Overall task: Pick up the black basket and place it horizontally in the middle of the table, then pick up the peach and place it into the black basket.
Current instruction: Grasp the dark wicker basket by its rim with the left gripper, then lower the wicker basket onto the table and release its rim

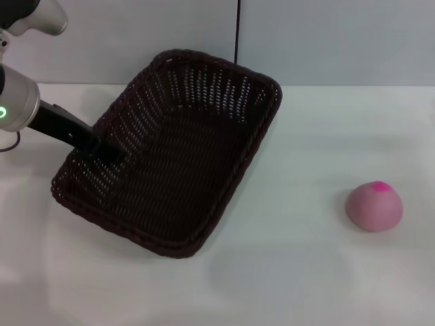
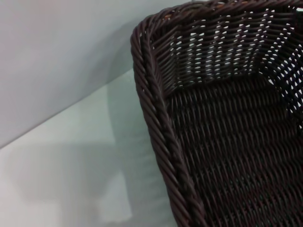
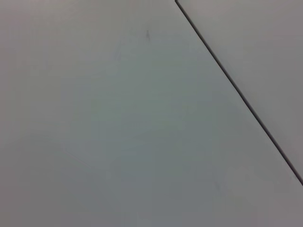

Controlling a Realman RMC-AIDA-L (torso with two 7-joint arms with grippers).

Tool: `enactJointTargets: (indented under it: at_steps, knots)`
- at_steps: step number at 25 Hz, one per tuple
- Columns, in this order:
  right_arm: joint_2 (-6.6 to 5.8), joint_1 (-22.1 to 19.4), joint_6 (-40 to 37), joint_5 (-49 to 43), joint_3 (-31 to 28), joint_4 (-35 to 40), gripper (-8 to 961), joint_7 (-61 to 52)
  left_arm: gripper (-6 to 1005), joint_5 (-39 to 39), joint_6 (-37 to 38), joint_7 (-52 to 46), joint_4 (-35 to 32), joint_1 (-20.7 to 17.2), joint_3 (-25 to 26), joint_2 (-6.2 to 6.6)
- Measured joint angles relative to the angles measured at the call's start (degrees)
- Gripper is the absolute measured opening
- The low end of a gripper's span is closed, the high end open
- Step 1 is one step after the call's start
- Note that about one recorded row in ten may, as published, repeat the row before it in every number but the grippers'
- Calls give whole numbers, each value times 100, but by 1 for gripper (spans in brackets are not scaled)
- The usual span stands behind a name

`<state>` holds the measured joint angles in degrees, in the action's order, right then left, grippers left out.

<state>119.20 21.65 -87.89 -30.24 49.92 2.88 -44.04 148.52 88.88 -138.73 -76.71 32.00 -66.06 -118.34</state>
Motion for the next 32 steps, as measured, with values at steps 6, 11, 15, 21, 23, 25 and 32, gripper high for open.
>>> enactJointTargets:
  at_steps: [6, 11, 15, 21, 23, 25, 32]
  knots:
    - [-5, -1, 1, 3, -48, 44, 700, 0, 634, 37, 3, 7, 337, 196, -1, 4]
    - [-12, 1, 7, 4, -46, 47, 699, 0, 399, 185, -102, 4, 550, 366, -36, -9]
    - [-12, 9, 68, 3, -21, 47, 699, 1, 331, 231, -98, 20, 560, 412, -50, -11]
    - [-11, -2, 80, -8, 0, 35, 699, 0, 233, 281, -235, 340, 275, 350, -80, 6]
    - [-12, -7, 80, -8, 1, 35, 699, 1, 233, 331, -264, 447, 186, 341, -71, 9]
    - [-11, -24, 76, -8, 1, 36, 699, 0, 234, 463, -291, 679, 27, 334, -64, 14]
    - [-11, -102, 25, -9, 1, 50, 700, -6, 235, 980, -433, 2467, -648, 265, -379, 0]
